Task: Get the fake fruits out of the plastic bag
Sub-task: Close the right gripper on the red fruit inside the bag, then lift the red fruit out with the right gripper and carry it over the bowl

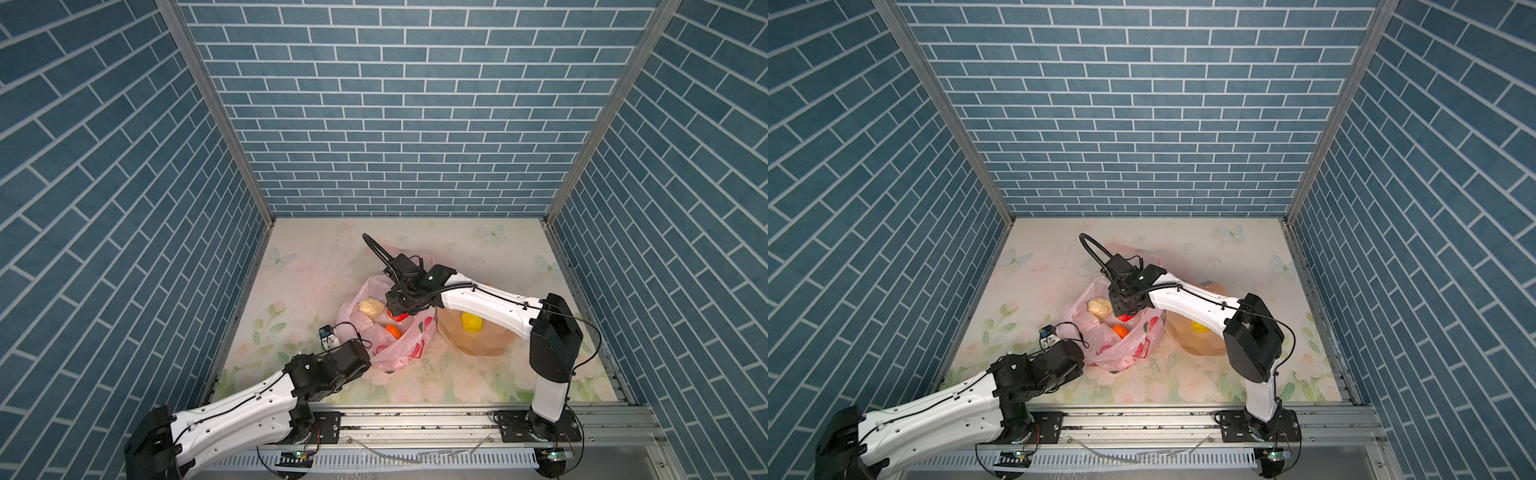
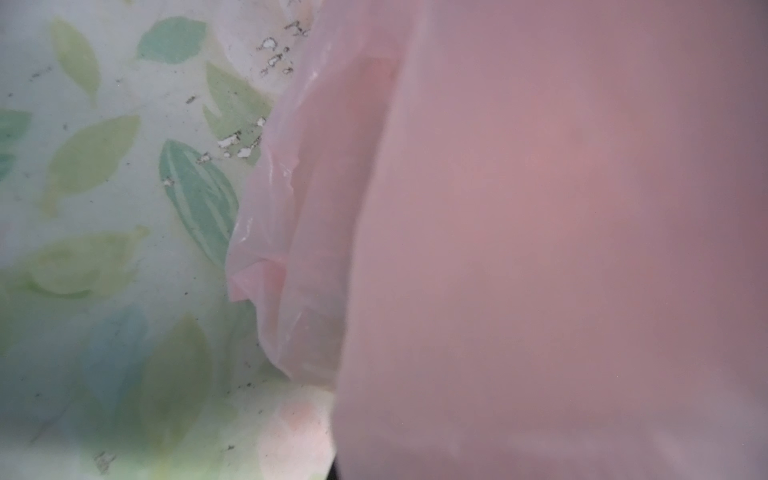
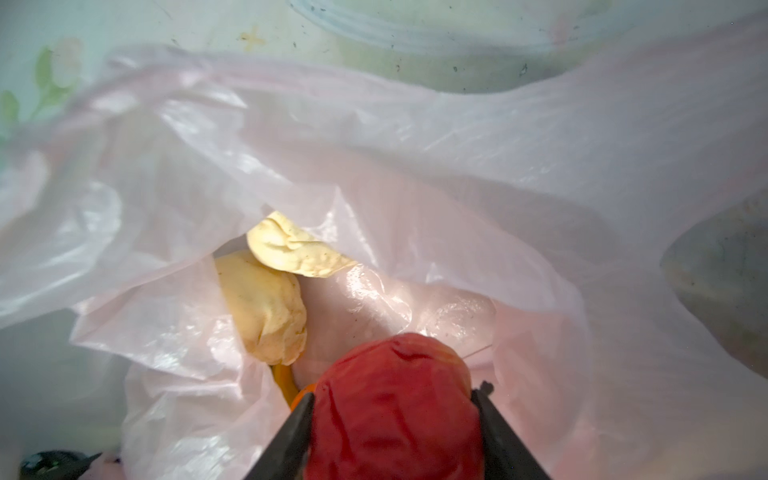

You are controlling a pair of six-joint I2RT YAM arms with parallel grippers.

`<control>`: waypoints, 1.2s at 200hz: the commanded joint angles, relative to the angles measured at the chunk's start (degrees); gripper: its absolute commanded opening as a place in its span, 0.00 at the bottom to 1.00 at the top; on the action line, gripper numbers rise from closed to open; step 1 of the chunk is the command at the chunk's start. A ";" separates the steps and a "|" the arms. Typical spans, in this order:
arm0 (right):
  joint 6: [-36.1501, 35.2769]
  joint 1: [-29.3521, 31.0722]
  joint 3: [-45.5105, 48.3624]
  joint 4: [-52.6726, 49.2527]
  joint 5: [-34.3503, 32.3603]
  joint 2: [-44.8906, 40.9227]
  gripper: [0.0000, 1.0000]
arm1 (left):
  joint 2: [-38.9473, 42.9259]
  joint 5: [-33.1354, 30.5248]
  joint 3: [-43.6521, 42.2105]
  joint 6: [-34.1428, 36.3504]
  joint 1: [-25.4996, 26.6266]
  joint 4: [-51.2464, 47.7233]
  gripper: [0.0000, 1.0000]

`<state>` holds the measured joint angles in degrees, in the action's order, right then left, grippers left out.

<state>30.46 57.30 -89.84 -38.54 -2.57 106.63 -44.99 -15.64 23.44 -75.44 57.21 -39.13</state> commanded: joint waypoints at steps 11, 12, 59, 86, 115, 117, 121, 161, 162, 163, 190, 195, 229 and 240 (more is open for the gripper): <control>-2.89 -0.17 0.16 -0.63 4.69 -4.65 0.30 | 0.26 -1.82 1.32 -0.01 0.29 -3.14 0.13; -2.92 -0.17 0.09 -0.73 4.73 -4.75 0.30 | 0.26 -1.79 1.33 -0.03 0.28 -3.14 0.13; -4.44 -1.96 -1.14 -3.61 6.17 -10.39 0.29 | -2.13 -1.42 2.05 0.21 0.29 -2.54 0.13; -5.05 -6.53 0.40 -5.23 5.71 -15.40 0.29 | -3.45 -0.80 2.22 -0.21 0.34 -2.10 0.14; -6.82 -12.66 3.59 -7.77 4.00 -20.76 0.29 | -4.72 -0.90 2.37 -0.77 0.28 -1.86 0.14; -6.95 -13.05 3.88 -7.88 3.83 -21.07 0.29 | -4.83 -0.82 2.39 -0.76 0.27 -1.72 0.13; -7.21 -14.01 4.47 -8.10 3.53 -21.66 0.29 | -4.99 -0.73 2.26 -0.86 0.31 -1.54 0.14; -8.17 -22.14 13.55 -4.98 2.53 -24.84 0.28 | -8.50 0.32 2.74 -1.12 0.36 -0.33 0.14; -8.15 -22.27 13.73 -4.88 2.50 -24.82 0.28 | -8.60 0.33 2.83 -1.16 0.36 -0.33 0.14; -8.14 -22.47 13.90 -4.75 2.49 -24.77 0.28 | -8.70 0.38 2.84 -1.23 0.36 -0.33 0.14; -7.75 -26.08 17.80 -1.58 2.92 -23.21 0.27 | -9.28 0.39 3.88 -1.88 0.34 -1.10 0.14; -7.55 -26.52 18.33 -1.09 3.20 -22.95 0.27 | -9.32 0.35 4.07 -1.91 0.30 -1.28 0.14; -6.39 -28.28 21.91 1.44 2.99 -22.08 0.27 | -8.63 -0.39 4.86 -2.23 0.50 -2.47 0.13; -6.29 -28.62 22.61 1.63 2.66 -21.91 0.27 | -8.30 -0.62 4.53 -2.66 0.54 -2.41 0.13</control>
<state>24.14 29.30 -69.56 -39.20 0.71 84.33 -54.00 -15.25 27.27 -77.17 57.25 -39.48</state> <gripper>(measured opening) 0.539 0.134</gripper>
